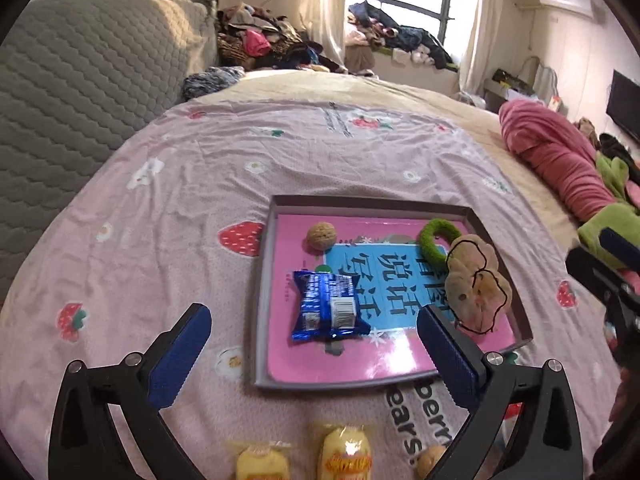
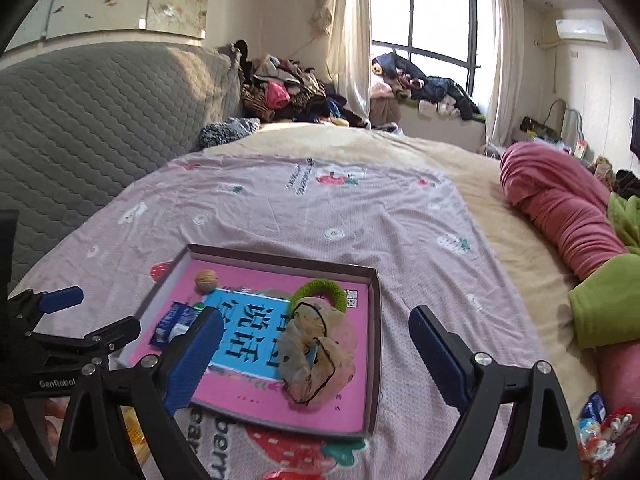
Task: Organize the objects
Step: 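Withdraw both tools from the tray toward the yellow packets and egg candy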
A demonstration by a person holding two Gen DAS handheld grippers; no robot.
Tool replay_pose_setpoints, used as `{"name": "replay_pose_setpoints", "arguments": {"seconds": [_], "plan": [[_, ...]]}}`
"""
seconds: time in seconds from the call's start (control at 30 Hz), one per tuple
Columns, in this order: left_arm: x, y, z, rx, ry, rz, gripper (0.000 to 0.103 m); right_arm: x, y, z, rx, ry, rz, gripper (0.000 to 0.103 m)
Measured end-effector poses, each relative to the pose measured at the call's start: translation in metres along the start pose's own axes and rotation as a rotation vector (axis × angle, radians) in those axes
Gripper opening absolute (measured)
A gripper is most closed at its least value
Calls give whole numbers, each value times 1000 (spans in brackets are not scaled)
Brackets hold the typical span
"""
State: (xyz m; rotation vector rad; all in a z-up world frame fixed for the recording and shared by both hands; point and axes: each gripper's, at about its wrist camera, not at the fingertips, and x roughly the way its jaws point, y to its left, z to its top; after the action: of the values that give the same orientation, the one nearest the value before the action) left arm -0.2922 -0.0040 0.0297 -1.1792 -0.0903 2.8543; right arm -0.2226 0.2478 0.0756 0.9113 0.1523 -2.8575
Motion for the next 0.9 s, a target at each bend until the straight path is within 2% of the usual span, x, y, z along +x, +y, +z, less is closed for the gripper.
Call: {"name": "replay_pose_setpoints", "arguments": {"seconds": [0.2,0.4,0.63,0.9], "plan": [[-35,10,-11,0,-8,18,103,-34,9,-6,-23,-13,-16,95],[-66,26,-27,-14,-7,49,103,-53,14,-23,-30,22,-33,95],[-88,42,-41,-30,2,73,103,-76,21,-34,-42,30,-38,95],[-102,43,-58,-25,6,87,103,-97,23,-43,-47,36,-48,95]]}}
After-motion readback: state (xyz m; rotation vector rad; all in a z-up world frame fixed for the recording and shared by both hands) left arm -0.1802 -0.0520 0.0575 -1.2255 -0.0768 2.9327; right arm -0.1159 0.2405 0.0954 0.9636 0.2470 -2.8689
